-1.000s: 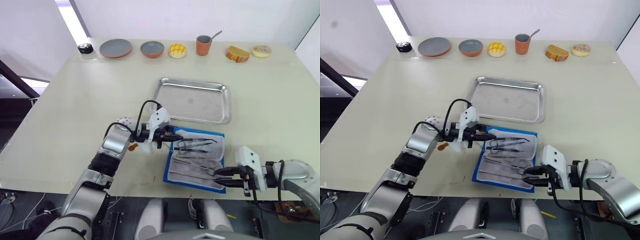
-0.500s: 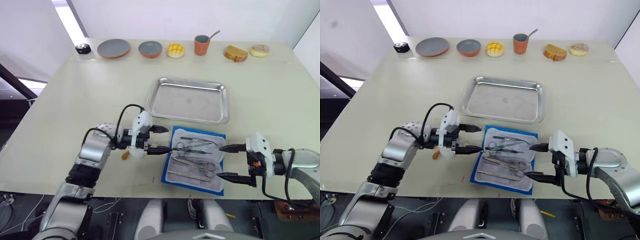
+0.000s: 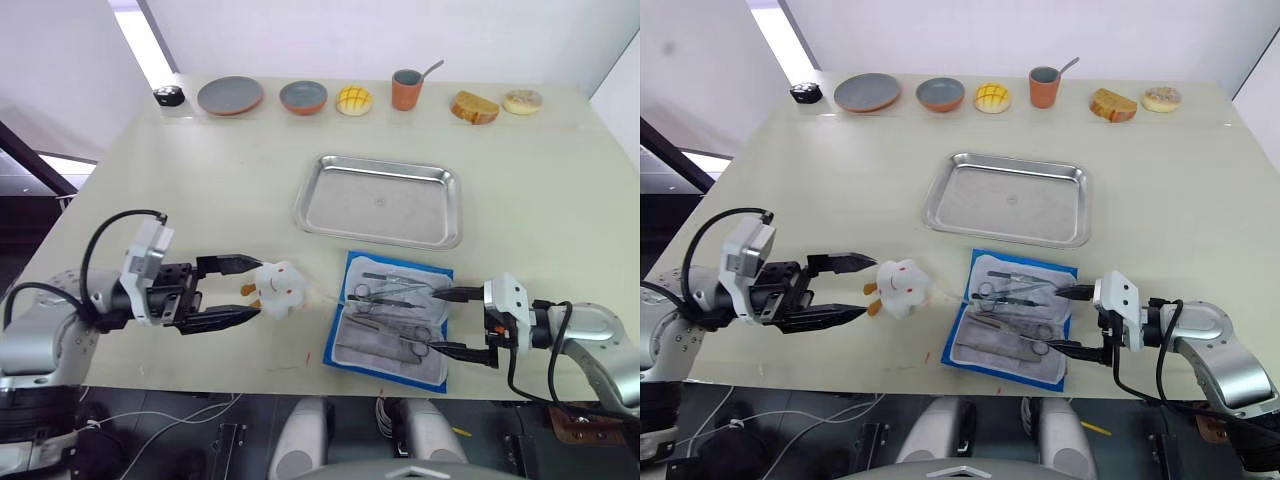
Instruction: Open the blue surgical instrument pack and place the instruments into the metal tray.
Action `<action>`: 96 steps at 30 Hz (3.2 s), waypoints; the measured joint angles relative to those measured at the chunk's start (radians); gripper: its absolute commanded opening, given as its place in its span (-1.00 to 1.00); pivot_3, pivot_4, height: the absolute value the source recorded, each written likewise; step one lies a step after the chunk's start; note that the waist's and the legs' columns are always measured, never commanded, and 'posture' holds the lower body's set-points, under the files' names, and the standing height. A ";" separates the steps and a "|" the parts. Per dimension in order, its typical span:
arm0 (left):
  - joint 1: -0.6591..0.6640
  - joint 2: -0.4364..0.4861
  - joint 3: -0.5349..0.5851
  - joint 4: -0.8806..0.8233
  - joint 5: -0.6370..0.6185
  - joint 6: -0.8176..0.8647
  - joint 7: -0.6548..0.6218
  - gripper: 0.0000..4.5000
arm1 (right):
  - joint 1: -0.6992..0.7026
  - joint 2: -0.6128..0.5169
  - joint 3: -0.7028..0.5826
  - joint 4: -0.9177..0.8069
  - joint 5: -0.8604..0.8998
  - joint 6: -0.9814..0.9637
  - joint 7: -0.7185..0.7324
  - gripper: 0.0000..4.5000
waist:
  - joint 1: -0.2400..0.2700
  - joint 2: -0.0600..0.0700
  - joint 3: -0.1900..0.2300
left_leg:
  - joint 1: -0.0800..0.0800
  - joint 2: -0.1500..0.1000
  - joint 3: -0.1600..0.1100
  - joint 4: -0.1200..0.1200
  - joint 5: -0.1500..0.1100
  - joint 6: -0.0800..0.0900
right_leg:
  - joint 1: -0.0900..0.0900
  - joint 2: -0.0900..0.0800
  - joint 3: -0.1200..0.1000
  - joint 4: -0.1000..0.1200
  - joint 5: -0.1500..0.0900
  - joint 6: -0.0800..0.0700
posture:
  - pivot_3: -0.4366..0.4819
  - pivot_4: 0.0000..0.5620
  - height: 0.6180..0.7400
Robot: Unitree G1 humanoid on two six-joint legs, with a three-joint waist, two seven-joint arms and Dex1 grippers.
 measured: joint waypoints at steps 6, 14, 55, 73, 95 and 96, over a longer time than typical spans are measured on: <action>0.023 0.018 0.008 -0.002 -0.023 0.020 -0.006 1.00 | 0.002 0.028 0.000 0.044 -0.034 -0.066 -0.003 0.99 | -0.001 -0.001 0.000 | 0.000 0.000 0.000 0.000 0.000 0.000 | 0.000 0.001 0.000 0.000 0.000 0.000 | -0.05 -0.47 1.00; -0.016 0.011 -0.003 -0.055 -0.054 0.057 0.047 1.00 | 0.025 0.096 0.022 0.174 -0.097 -0.237 -0.020 0.99 | -0.004 -0.001 0.000 | 0.002 0.001 0.002 -0.001 0.000 0.000 | 0.001 0.001 0.001 0.000 0.000 0.000 | -0.05 -0.47 1.00; -0.429 -0.165 -0.455 0.048 0.247 -0.023 0.133 1.00 | -0.001 0.129 0.060 0.340 -0.085 -0.437 0.054 0.99 | 0.002 -0.009 -0.005 | 0.013 0.000 0.003 -0.003 0.000 0.000 | 0.012 0.003 0.002 -0.003 0.000 0.000 | -0.05 -0.47 1.00; -0.646 -0.429 -0.669 0.453 0.572 -0.336 0.148 0.27 | 0.034 0.121 0.054 0.302 -0.085 -0.436 -0.009 1.00 | 0.000 -0.010 -0.005 | 0.012 -0.004 0.002 -0.002 0.000 0.000 | 0.012 0.003 0.003 -0.002 0.000 0.000 | -0.05 -0.47 1.00; -0.657 -0.476 -0.670 0.506 0.627 -0.374 0.151 -0.21 | 0.038 0.122 0.057 0.298 -0.085 -0.435 -0.022 1.00 | -0.001 -0.010 -0.005 | 0.013 -0.003 0.002 -0.002 0.000 0.000 | 0.012 0.003 0.003 -0.002 0.000 0.000 | -0.05 -0.47 1.00; -0.657 -0.476 -0.670 0.506 0.628 -0.374 0.151 -0.21 | 0.038 0.122 0.058 0.298 -0.085 -0.435 -0.023 1.00 | -0.001 -0.010 -0.005 | 0.013 -0.003 0.002 -0.002 0.000 0.000 | 0.012 0.003 0.003 -0.002 0.000 0.000 | -0.05 -0.47 1.00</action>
